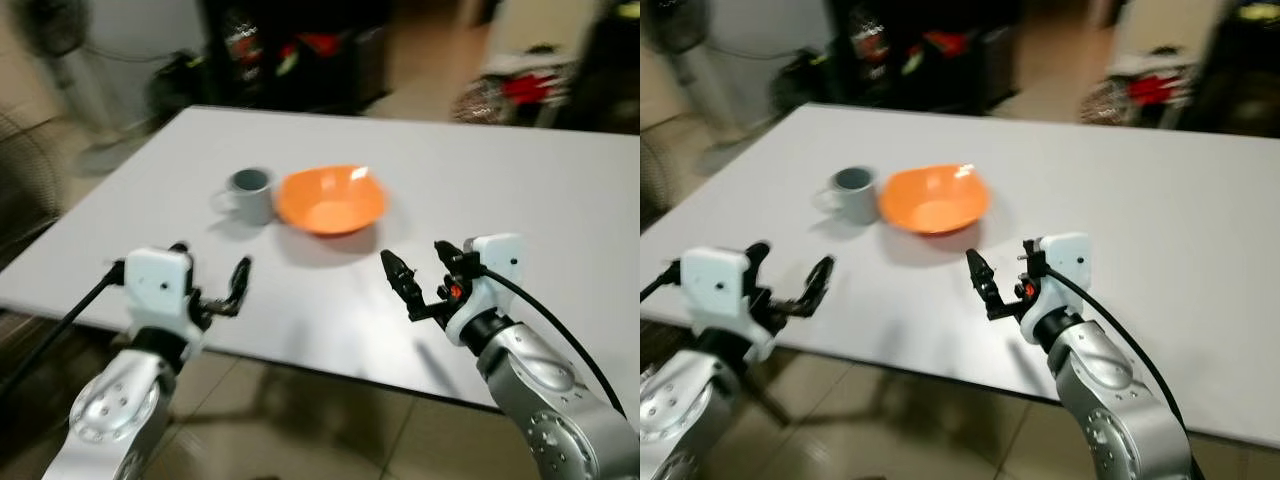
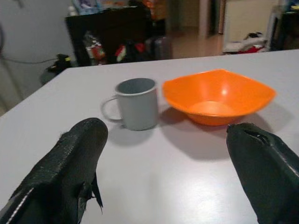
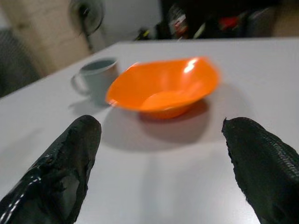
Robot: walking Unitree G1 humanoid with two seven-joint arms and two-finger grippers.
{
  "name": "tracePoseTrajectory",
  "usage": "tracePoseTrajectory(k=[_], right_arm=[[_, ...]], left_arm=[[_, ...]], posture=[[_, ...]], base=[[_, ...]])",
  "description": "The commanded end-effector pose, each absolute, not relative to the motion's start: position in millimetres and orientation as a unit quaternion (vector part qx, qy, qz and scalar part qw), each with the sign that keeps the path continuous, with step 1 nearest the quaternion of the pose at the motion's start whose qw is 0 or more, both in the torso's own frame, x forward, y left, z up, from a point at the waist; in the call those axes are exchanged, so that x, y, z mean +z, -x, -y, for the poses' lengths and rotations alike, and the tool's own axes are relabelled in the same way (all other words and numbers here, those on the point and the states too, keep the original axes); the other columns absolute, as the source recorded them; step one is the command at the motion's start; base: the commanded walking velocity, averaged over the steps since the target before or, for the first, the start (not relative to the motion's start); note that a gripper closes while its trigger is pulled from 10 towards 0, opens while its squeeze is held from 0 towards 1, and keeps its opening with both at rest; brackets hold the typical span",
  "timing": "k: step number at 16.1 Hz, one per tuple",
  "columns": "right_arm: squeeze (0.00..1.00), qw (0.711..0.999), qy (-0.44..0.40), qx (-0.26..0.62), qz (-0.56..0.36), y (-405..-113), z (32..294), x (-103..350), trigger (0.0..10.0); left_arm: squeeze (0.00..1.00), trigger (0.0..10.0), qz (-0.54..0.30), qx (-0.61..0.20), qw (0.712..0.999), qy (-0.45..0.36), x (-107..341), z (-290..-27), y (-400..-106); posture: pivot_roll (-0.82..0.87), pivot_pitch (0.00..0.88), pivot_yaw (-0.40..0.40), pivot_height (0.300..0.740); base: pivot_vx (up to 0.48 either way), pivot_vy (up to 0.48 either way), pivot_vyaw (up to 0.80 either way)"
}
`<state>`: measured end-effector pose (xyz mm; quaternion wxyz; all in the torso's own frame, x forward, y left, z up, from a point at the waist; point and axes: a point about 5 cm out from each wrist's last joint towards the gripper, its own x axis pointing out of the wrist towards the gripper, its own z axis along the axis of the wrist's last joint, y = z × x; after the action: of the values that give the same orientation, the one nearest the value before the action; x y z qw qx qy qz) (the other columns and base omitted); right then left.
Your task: Setting the table
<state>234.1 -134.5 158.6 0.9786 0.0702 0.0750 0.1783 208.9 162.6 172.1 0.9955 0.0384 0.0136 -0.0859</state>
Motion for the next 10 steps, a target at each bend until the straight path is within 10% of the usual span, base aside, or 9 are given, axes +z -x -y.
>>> tracePoseTrajectory(k=[1, 10], right_arm=[[1.0, 0.977, -0.078, 0.186, -0.068, -236.6, 131.8, 161.9, 10.0], [1.0, 0.977, -0.104, 0.172, -0.07, -235.4, 133.5, 158.8, 10.0]], left_arm=[[0.0, 10.0, -0.02, -0.072, 0.996, -0.044, 171.2, -168.5, -210.9], [0.0, 10.0, -0.019, -0.075, 0.996, -0.045, 174.0, -169.6, -218.3]], posture=[[-0.02, 0.02, 0.059, 0.74], [-0.03, 0.023, 0.072, 0.74]], base=[[0.0, 0.0, 0.8], [0.0, 0.0, 0.8]])
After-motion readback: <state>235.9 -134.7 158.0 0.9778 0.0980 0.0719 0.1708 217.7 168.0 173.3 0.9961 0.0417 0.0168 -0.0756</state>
